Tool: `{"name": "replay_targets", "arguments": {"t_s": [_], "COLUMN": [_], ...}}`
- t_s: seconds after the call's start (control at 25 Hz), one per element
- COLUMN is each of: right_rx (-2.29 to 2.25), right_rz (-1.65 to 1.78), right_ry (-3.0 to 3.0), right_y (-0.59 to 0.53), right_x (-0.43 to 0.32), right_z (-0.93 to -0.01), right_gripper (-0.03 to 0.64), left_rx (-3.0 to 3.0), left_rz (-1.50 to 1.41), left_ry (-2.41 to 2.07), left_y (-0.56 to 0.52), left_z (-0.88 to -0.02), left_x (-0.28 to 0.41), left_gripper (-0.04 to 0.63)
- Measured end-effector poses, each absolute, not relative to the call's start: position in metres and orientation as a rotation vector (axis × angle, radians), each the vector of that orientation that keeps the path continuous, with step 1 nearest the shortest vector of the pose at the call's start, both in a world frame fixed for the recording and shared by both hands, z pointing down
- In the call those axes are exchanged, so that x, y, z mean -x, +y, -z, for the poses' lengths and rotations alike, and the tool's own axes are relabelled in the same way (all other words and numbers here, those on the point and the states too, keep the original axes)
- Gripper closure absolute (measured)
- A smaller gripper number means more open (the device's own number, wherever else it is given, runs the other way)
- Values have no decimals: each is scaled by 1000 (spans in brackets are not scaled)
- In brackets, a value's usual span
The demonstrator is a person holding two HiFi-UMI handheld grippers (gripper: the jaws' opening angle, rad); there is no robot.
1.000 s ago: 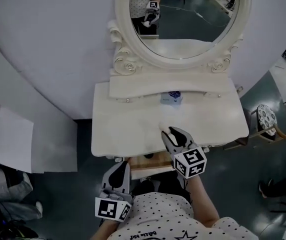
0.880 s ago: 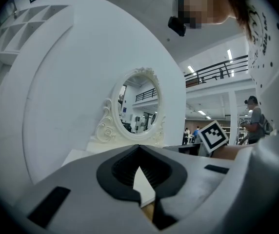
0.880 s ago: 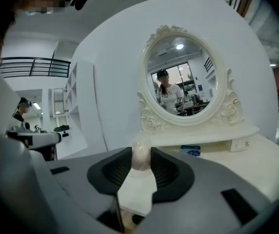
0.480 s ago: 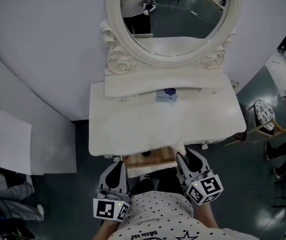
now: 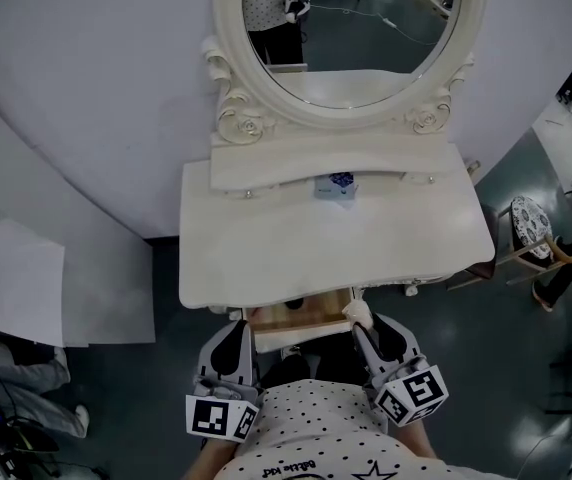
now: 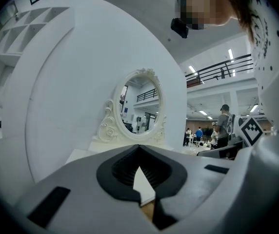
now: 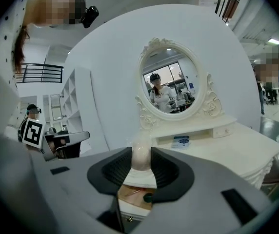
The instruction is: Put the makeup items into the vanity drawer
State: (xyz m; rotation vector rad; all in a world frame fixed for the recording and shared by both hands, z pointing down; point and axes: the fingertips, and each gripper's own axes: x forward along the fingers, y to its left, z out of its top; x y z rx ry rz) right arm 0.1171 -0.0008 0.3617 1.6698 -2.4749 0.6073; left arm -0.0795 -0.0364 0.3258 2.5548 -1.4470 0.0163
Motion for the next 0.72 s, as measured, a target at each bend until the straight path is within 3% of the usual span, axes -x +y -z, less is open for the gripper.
{"name": "replay_targets", "arguments": {"t_s": [0.72], "right_rx": [-1682], "right_rz": [-588], "right_ry": [-2500], "right_y": [-6], "right_x": [-113], "right_z": [-352], "right_gripper": [487], "left_rx": [-2443], "left_rz": [-9], "left_ry": [-1700], "left_y": [-38], "left_z": [-312], "left_x": [139], "left_gripper": [586]}}
